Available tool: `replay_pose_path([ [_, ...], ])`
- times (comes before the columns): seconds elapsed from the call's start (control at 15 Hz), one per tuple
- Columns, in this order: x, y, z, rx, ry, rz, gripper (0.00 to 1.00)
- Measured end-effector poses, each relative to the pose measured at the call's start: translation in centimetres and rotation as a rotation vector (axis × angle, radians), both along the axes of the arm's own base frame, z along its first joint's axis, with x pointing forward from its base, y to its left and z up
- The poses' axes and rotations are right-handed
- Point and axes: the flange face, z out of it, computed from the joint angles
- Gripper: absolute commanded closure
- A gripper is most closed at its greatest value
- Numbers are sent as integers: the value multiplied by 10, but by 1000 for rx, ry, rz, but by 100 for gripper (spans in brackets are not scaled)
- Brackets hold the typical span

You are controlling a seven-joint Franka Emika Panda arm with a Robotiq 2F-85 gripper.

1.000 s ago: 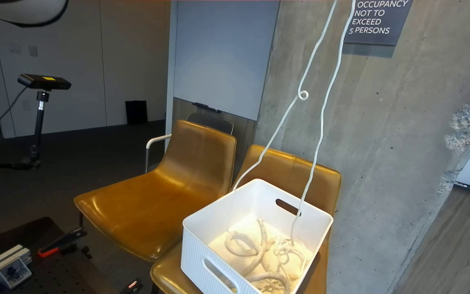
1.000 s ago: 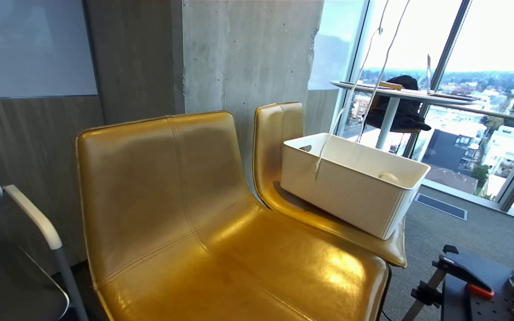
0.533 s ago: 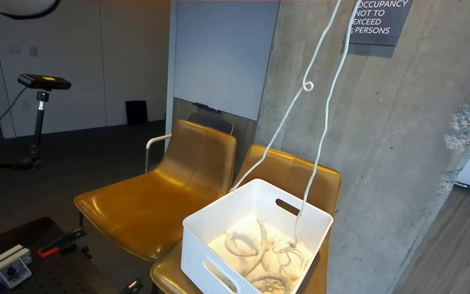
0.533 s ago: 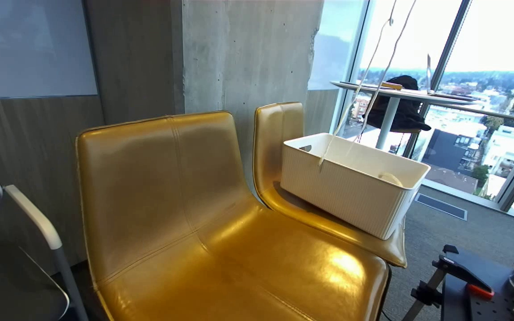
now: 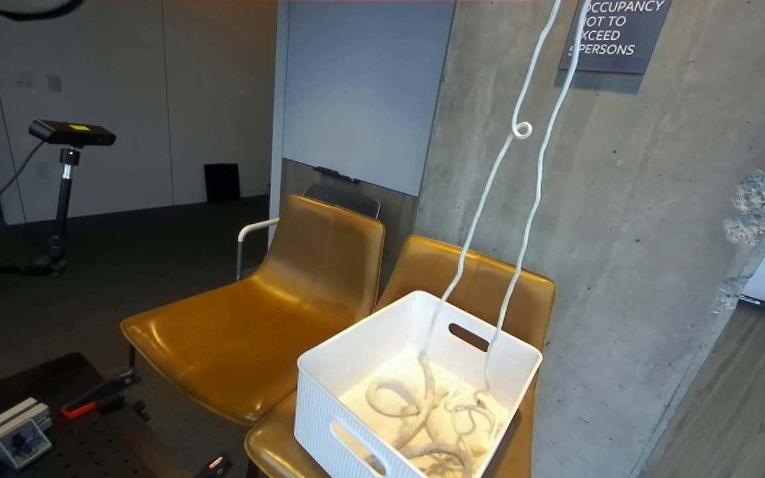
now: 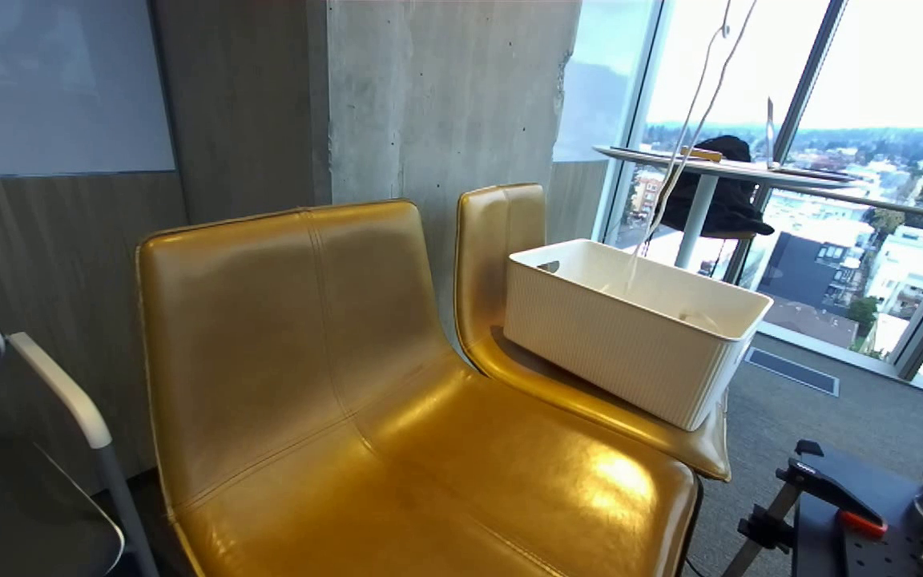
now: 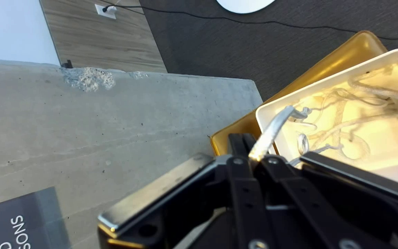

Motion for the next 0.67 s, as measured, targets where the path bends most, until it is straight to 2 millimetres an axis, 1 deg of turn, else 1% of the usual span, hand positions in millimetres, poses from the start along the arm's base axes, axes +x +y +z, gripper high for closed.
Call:
replay_pose_path([
  [0.33, -3, -2, 2, 0, -2, -3, 99],
  [0.47, 0, -3, -2, 4, 8, 0, 99],
  [0.67, 6, -7, -14, 15, 34, 4, 99],
])
